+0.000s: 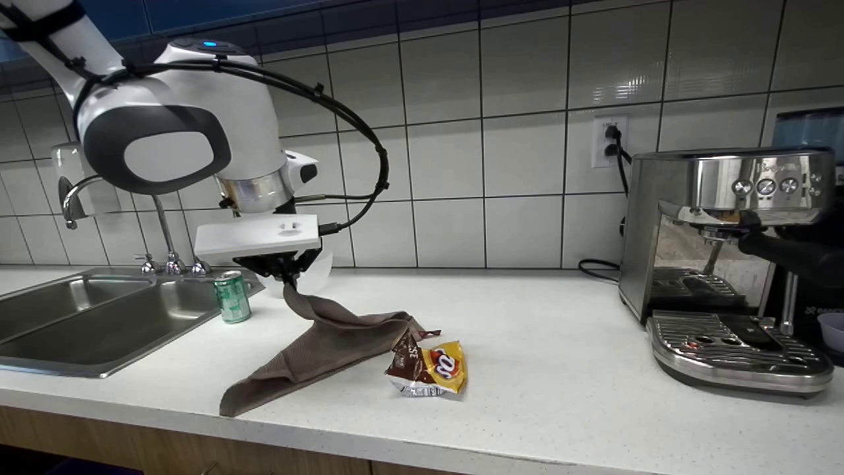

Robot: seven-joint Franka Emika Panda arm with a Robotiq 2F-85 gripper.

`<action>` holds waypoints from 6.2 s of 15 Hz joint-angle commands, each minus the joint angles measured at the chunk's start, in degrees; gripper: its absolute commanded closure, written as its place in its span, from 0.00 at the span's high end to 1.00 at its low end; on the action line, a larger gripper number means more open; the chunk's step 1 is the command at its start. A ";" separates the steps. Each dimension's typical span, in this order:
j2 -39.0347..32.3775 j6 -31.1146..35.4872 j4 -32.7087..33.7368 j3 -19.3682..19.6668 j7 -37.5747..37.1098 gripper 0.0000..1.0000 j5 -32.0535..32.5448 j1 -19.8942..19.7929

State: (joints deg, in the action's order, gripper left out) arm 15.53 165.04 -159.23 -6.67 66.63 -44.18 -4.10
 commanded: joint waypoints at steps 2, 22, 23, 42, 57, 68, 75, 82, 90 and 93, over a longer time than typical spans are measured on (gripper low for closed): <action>-1.52 -0.46 -0.03 -4.49 5.49 0.01 -5.55 -3.50; -9.34 3.01 -0.04 -10.39 17.39 0.01 -16.81 -7.98; -9.13 2.81 -0.02 -10.31 18.55 0.01 -17.88 -8.10; -6.95 2.25 0.35 -10.02 36.43 0.99 -38.51 -7.45; -3.98 0.77 0.08 -10.87 19.23 1.00 -24.25 -9.38; 9.50 -17.10 -0.44 -11.65 -8.52 1.00 7.50 -18.26; 13.81 -22.58 0.73 3.21 -24.49 1.00 25.45 -5.65; 13.45 -25.92 2.97 9.58 -36.18 1.00 37.51 0.94; 11.85 -31.28 5.31 12.27 -38.69 1.00 39.81 4.63; 11.64 -32.32 5.46 12.23 -38.88 1.00 39.83 5.13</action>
State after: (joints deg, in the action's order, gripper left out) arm 27.98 135.39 -155.56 4.70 30.10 -6.26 -0.40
